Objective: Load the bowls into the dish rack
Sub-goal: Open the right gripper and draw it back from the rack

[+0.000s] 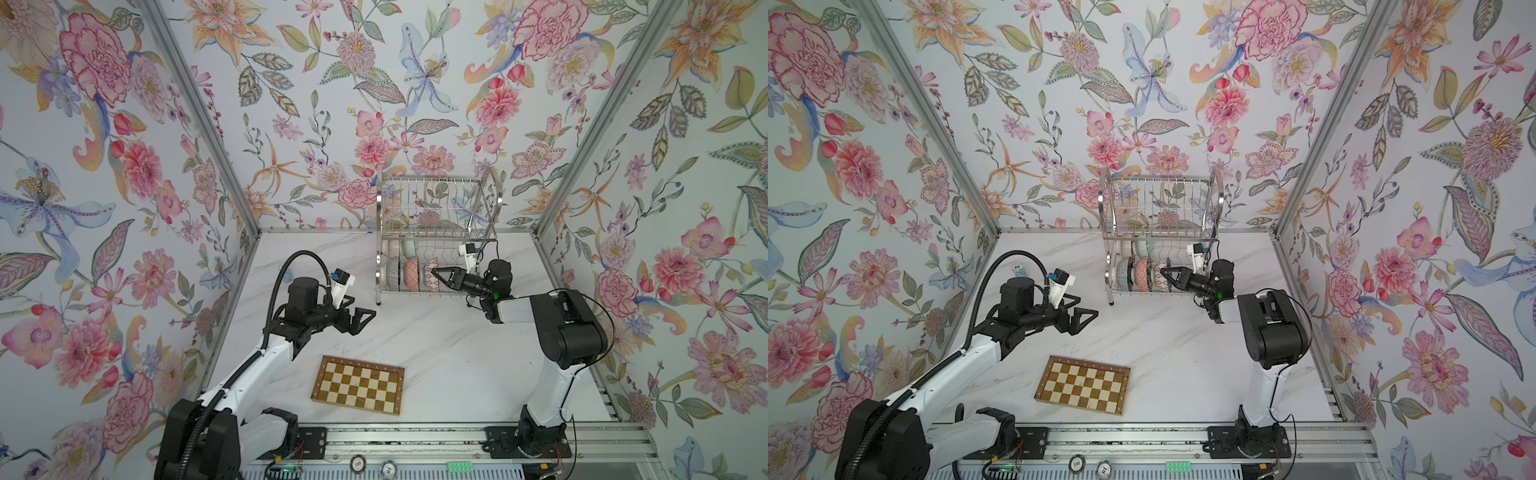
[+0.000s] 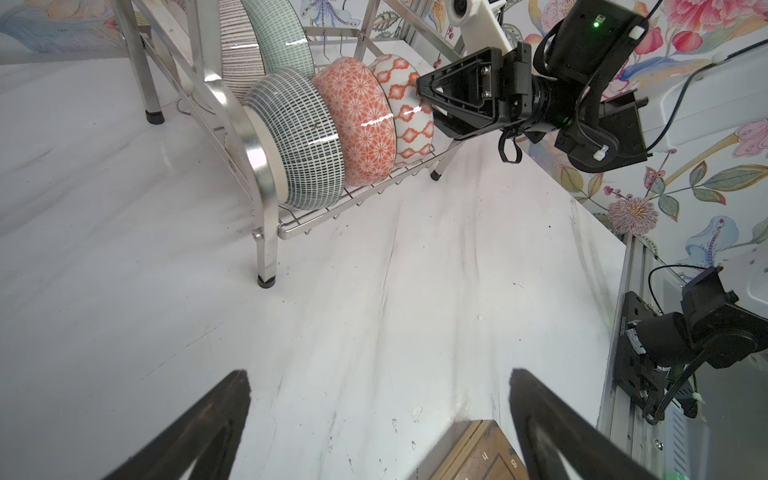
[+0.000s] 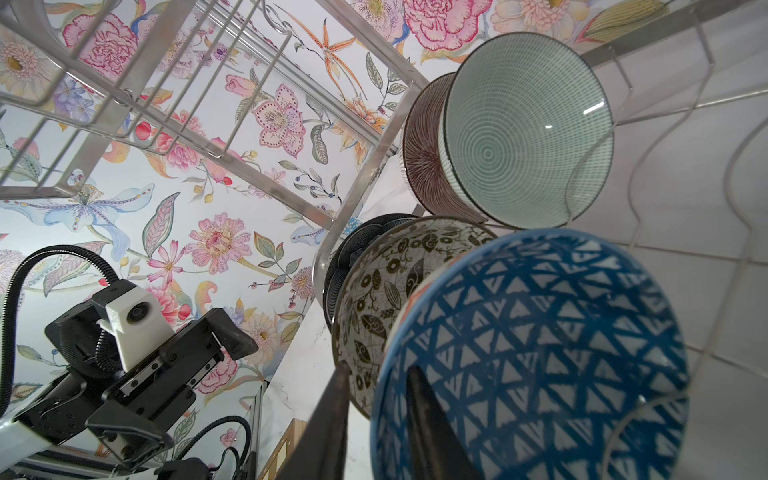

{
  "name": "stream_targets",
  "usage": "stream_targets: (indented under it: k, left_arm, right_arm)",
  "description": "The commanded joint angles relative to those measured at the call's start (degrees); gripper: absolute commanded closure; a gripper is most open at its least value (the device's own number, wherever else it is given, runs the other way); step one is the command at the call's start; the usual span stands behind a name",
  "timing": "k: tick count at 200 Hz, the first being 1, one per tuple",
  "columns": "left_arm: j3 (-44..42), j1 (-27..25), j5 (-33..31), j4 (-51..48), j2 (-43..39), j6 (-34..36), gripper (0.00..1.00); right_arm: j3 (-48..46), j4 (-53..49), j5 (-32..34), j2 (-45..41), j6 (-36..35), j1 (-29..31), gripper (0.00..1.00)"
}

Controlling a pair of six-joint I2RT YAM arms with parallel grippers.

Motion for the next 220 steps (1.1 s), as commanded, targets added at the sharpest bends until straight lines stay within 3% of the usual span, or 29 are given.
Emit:
stream_targets:
  k: [1, 100, 220]
  left_arm:
    - [-0.38, -0.63, -0.91, 0.52, 0.17, 1.28, 0.01]
    - [-0.24, -0.66, -1.45, 0.27, 0.17, 1.14, 0.01]
    - [-0.22, -0.78, -1.65, 0.49, 0.17, 1.15, 0.01]
  right_arm:
    - [1.07, -0.84, 0.91, -2.55, -1.59, -0.26, 0.71]
    - [-3.10, -0.38, 9.31, -6.74, -3.27, -0.27, 0.65]
    - [-7.94, -1.64, 11.92, -13.14, -8.06, 0.16, 0.60]
